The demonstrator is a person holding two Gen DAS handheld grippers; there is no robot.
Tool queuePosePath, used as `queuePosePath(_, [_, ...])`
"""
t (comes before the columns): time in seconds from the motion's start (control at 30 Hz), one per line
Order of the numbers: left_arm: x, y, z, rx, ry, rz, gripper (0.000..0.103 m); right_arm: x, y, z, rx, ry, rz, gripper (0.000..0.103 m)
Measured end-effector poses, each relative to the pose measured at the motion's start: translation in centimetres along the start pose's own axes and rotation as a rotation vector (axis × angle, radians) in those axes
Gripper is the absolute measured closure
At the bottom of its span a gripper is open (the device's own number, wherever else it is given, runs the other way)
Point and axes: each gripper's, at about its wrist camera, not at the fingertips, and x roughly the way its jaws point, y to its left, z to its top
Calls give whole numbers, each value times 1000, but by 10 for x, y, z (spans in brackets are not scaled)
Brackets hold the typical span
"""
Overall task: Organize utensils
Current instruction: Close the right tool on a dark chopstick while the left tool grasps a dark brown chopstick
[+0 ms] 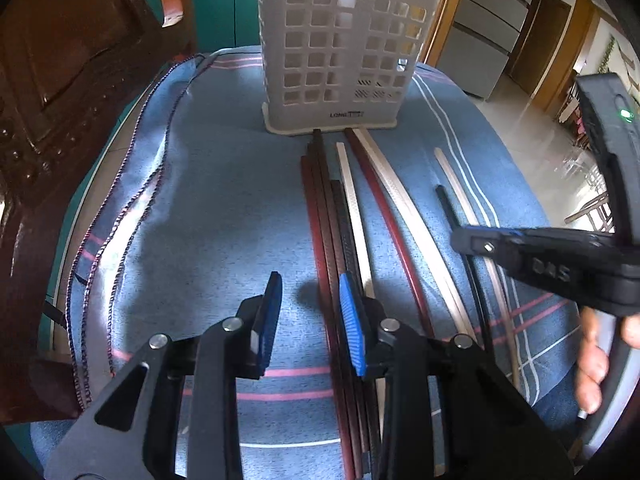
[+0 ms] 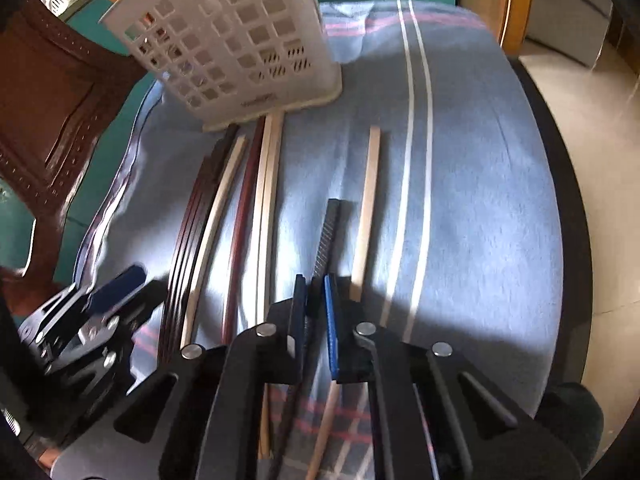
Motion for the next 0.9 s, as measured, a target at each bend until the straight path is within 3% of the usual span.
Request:
queuePosePath(0.17, [-8,2,6,6,-30,-22,72,-16,-13,18,93,-94,109,96])
queuePosePath(0.27, [1,3,15,0,-29,-24,72,-24,-30,30,141,-129,67,96])
queuePosePath(0.37, [15,6,23,-11,-2,-25,79,-24,-45,33,150,-116,38,96])
queuePosePath(0.6, [26,12,28,-27,22,-17,79,-15,-53,14,139,-78,5,93])
queuePosePath(0.9, [30,2,30,1,24,8,79,-20,-68,12,162,-95,0,71])
